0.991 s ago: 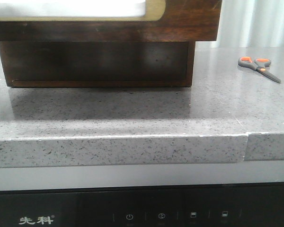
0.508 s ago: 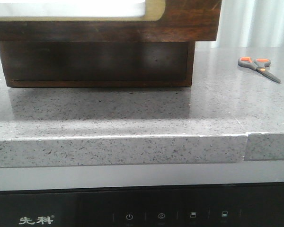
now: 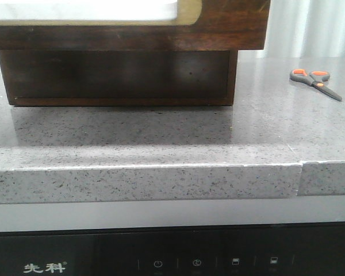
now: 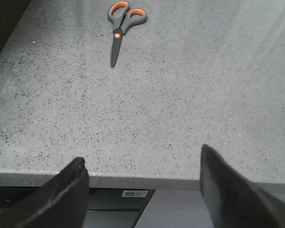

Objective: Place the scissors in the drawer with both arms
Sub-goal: 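Pull the drawer open toward the robot with the left gripper, then lower the right gripper over the scissors and grasp them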

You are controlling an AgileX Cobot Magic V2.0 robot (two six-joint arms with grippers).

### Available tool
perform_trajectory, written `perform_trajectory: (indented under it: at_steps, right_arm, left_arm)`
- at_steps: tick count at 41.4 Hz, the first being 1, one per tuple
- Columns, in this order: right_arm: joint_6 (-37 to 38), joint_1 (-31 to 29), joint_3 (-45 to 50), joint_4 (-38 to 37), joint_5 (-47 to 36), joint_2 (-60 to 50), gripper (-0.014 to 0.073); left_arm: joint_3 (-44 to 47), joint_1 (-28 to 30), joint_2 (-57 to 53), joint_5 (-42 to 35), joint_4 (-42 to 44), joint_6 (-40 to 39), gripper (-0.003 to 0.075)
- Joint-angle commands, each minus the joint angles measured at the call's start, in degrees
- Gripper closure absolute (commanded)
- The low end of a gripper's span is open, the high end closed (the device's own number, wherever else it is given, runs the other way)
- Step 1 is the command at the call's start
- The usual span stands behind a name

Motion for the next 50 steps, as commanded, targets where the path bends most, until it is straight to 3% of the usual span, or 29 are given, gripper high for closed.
perform_trajectory:
  at_steps: [1, 21, 50]
  right_arm:
    - [-0.3, 0.0, -2.3, -0.8, -4.1, 1.7, 0.0074]
    - [-0.3, 0.1, -20.0, 4.2, 2.6, 29.1, 0.0074]
    - [-3.8, -1.8, -59.1, 10.7, 19.4, 72.5, 0.0076]
  left_arm:
    - [-2.0, -0.5, 0.0, -5.8, -0.9, -1.0, 0.0209]
    - [-2.0, -0.5, 0.0, -5.8, -0.7, -1.0, 0.0209]
    - [-2.0, -0.5, 0.0, -5.8, -0.7, -1.0, 0.0209]
